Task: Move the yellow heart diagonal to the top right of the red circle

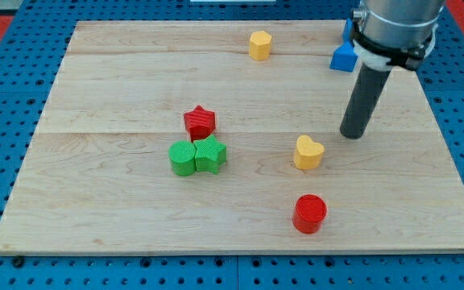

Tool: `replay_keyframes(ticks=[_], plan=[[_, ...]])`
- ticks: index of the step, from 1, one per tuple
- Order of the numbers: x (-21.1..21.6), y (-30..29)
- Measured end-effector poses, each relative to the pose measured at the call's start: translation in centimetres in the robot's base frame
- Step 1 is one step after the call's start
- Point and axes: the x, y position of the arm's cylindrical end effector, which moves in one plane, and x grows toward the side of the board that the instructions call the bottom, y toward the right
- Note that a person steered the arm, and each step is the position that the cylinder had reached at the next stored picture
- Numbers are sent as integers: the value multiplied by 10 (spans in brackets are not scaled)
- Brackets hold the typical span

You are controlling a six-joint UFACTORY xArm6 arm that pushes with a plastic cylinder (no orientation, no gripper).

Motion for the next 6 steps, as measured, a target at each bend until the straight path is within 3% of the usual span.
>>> replay_keyframes(ticks=[1,3,4,6], plan=[[41,21],[42,-92],[42,-92],[-75,-82]])
